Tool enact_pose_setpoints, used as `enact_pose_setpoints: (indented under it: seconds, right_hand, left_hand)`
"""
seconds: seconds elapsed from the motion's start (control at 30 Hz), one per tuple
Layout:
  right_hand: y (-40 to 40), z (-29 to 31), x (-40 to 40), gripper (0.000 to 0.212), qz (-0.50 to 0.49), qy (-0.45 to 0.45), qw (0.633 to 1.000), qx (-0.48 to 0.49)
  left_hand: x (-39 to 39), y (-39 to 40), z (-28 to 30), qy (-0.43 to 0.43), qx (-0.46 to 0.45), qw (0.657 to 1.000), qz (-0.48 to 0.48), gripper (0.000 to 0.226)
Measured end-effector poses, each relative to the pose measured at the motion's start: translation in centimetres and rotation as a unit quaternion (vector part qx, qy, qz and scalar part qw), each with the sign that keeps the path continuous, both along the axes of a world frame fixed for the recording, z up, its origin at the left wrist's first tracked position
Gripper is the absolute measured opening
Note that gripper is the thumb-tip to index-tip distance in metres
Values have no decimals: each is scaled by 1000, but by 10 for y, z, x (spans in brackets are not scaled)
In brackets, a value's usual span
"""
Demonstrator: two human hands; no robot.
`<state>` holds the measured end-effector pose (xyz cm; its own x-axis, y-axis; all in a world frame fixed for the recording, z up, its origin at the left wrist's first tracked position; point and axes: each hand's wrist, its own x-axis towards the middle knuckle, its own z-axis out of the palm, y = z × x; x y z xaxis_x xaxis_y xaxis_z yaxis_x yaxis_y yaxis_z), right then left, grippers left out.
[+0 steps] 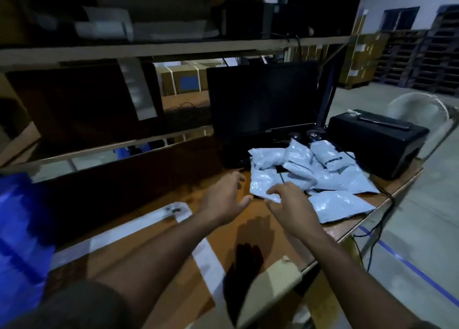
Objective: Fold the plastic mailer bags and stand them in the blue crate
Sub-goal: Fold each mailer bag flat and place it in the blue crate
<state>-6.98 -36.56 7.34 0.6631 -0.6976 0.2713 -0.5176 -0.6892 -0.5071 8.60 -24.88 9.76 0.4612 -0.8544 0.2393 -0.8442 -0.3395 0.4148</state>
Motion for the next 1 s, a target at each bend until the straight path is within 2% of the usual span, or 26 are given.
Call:
enact_pose_setpoints:
  seconds: [0.1,0.2,0.4,0.53,0.67,0.83,0.9,1.0]
  right_hand:
    - [-57,-8,7,27,-48,-44,998,-19]
    - [-104,-10,21,28,-86,-68,993,-48]
    - [-164,-28,50,48,-88,13,993,-77]
    - [-176,-45,55,39,-102,32,989,-103]
    - [-164,-42,53,32,-117,-65,982,-135]
    - [-114,-3,46,31,-88,-221,956,-171]
    - [-86,9,41,28,-60,-277,952,-118]
    - [-48,18,33,22,0,-331,942,63]
  left_hand:
    - [-14,-53,-26,79,-36,996,37,43]
    - [-21,-86,-47,120,-28,991,51,42]
    - [-18,-110,-62,140,-23,987,72,40]
    - [-10,-113,-61,146,-45,985,80,37]
    - [-2,-113,-60,170,-72,980,78,34]
    - [13,-106,-56,227,-127,959,114,31]
    - [21,-92,-54,270,-170,938,132,33]
    - [39,-56,-54,354,-244,885,177,58]
